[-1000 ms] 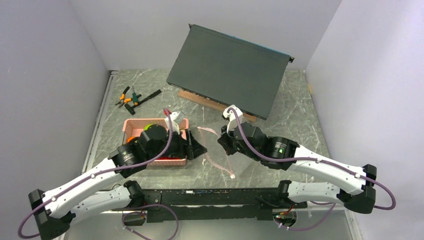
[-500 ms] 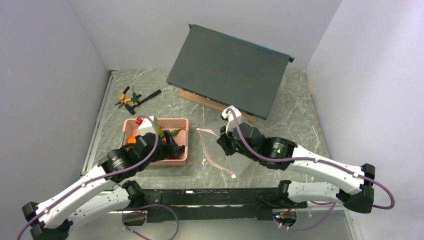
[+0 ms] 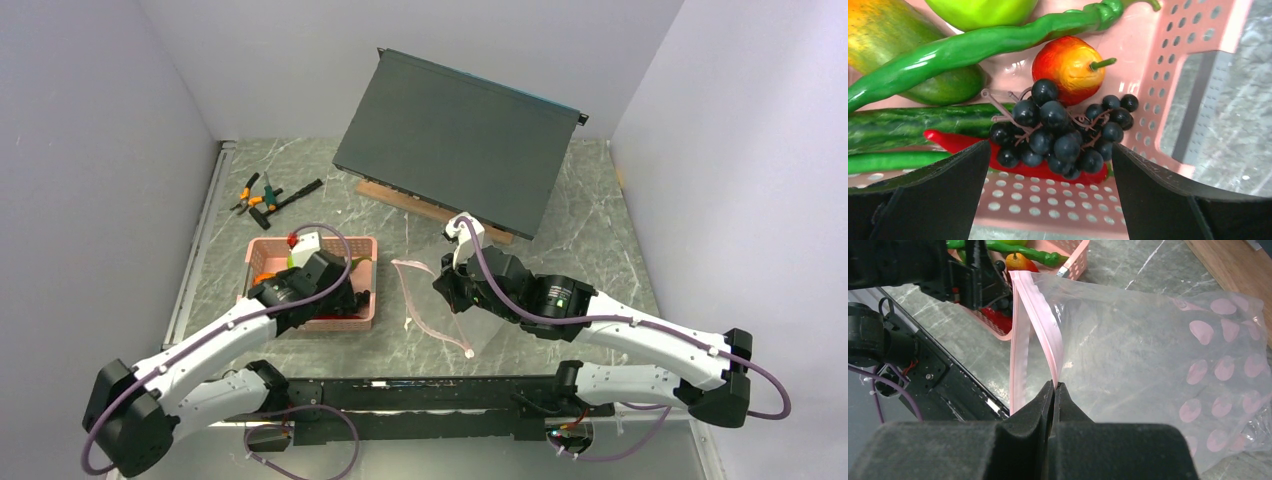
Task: Place the food in the zip-top bag and seal the zipper
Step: Pick up the fake fruit from the bin.
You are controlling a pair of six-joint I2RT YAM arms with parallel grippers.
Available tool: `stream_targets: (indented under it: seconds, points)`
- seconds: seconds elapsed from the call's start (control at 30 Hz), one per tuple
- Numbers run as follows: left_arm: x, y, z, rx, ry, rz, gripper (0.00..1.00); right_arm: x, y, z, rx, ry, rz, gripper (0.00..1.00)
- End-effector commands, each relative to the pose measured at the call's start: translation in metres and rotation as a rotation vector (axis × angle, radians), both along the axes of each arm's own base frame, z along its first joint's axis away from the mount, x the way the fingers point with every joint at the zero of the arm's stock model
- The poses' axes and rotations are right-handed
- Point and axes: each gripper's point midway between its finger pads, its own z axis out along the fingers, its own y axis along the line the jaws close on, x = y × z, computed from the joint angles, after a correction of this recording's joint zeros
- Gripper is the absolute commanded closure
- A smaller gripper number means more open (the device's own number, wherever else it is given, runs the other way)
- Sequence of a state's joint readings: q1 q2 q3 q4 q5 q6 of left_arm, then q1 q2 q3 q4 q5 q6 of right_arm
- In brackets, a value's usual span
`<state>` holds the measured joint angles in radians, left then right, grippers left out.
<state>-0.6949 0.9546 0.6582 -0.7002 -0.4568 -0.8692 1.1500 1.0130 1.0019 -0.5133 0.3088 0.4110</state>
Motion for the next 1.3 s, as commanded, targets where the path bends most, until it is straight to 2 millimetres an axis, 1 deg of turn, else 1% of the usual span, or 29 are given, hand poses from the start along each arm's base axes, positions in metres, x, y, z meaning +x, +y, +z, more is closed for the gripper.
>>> stream_targets:
  seconds: [0.0,0.1,0.2,0.23,0.27,0.3,0.37,0.4,0.47,0.57,0.67,0.73,0.83,0.9,1.03,1.17,1.27]
  points:
    - [0.017,-0.014,-0.012,-0.042,-0.004,-0.023,0.05,-0.001,0.005,0.014,0.059,-0.015,0.007,1.0]
    - [0.019,-0.014,-0.03,-0.022,0.041,-0.017,0.09,-0.001,0.004,0.013,0.061,-0.014,0.002,1.0]
    - [0.019,-0.015,-0.041,-0.013,0.075,-0.019,0.21,-0.001,0.005,0.015,0.067,-0.012,0.002,1.0]
    - [0.018,-0.016,-0.043,-0.02,0.08,-0.027,0.31,-0.001,0.006,0.014,0.067,-0.012,0.002,1.0]
    - [0.019,-0.018,-0.041,-0.028,0.073,-0.034,0.36,-0.001,0.006,0.014,0.067,-0.011,0.002,1.0]
    - [0.019,-0.019,-0.039,-0.035,0.067,-0.042,0.45,0.0,0.007,0.014,0.066,-0.01,0.003,1.0]
    - [0.02,-0.02,-0.028,-0.049,0.034,-0.056,0.6,0.0,0.008,0.014,0.065,-0.007,0.005,1.0]
    - [0.02,-0.019,-0.021,-0.056,0.014,-0.064,0.66,0.0,0.008,0.013,0.065,-0.005,0.004,1.0]
    - [0.021,-0.018,-0.006,-0.067,-0.032,-0.081,0.83,0.0,0.009,0.013,0.065,-0.006,0.005,1.0]
    - [0.017,-0.016,0.017,-0.091,-0.085,-0.104,0.92,0.001,0.009,0.014,0.062,-0.01,0.004,1.0]
    - [0.01,-0.013,0.041,-0.117,-0.12,-0.129,1.0,0.002,0.011,0.014,0.061,-0.012,0.004,1.0]
    - [0.003,-0.013,0.059,-0.147,-0.153,-0.164,1.0,0.002,0.014,0.014,0.064,-0.01,0.006,1.0]
    - [-0.009,-0.019,0.089,-0.222,-0.208,-0.225,1.0,0.002,0.017,0.014,0.07,0.0,0.007,1.0]
    - [-0.019,-0.026,0.111,-0.291,-0.25,-0.284,1.0,0.002,0.019,0.015,0.081,0.005,0.004,1.0]
    - [-0.038,-0.036,0.162,-0.407,-0.375,-0.407,1.0,0.001,0.024,0.017,0.114,0.032,-0.001,1.0]
    - [-0.058,-0.042,0.22,-0.506,-0.516,-0.514,1.0,-0.001,0.033,0.02,0.159,0.065,-0.002,1.0]
    - [-0.072,-0.049,0.253,-0.577,-0.588,-0.601,1.0,-0.001,0.038,0.024,0.191,0.093,-0.017,1.0]
